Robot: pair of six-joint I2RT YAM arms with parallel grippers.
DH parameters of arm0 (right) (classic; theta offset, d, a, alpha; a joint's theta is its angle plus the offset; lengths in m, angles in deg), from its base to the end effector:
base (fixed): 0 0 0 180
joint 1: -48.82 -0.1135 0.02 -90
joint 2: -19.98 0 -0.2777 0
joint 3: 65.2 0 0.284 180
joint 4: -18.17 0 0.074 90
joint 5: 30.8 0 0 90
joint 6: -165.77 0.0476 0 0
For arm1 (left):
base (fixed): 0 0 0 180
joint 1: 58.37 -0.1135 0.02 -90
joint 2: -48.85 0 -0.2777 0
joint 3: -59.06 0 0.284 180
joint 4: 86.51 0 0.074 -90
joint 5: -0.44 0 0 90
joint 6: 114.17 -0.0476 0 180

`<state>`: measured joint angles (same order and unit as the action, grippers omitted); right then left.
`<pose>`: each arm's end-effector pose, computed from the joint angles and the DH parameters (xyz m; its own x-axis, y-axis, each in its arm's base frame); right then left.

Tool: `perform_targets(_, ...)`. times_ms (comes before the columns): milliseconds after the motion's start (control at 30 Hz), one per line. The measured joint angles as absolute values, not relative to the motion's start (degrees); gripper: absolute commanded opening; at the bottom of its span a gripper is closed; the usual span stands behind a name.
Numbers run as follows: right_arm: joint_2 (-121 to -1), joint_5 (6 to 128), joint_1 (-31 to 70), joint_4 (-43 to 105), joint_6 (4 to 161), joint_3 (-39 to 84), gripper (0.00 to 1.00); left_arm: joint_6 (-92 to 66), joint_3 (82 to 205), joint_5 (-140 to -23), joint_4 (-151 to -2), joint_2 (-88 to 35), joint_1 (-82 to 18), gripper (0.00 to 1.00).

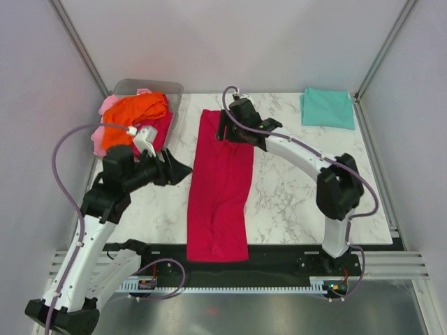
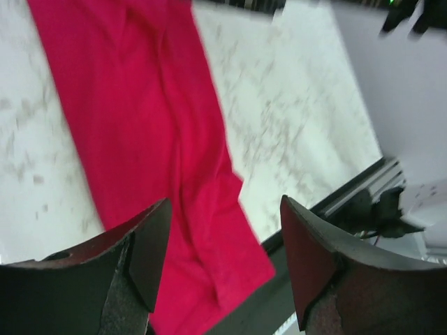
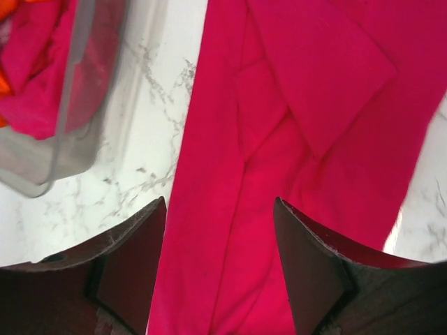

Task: Fold and stack the t-shirts
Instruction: Fold the tshirt

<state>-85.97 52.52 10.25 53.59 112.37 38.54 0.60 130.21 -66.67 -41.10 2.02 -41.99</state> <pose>0.3757 0.2925 0.2955 -0.7095 0.1916 -0.6782 -0.1547 0.8965 0.4152 0.1855 -0.0738 0.3906 -0.5682 -0.2353 -0.7885 0.4074 0.7521 -0.5180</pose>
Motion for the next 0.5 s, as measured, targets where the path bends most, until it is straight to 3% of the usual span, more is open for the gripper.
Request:
perform_targets(200, -101.18, 56.39, 12.41, 52.10, 108.83, 46.04, 0.71, 0.47, 111.77, -65.73, -36.36, 13.97, -42.01, 0.72)
perform_targets(367, -112.44, 58.25, 14.60, 52.03, 108.22, 53.63, 0.71, 0.40, 111.39, -65.99, -38.48, 22.26, -41.90, 0.74)
perform_targets(500, -119.17, 58.80, 16.96, 52.36, 107.15, 63.05, 0.72, 0.38, 111.68, -67.04, -39.42, 21.36, -41.90, 0.74)
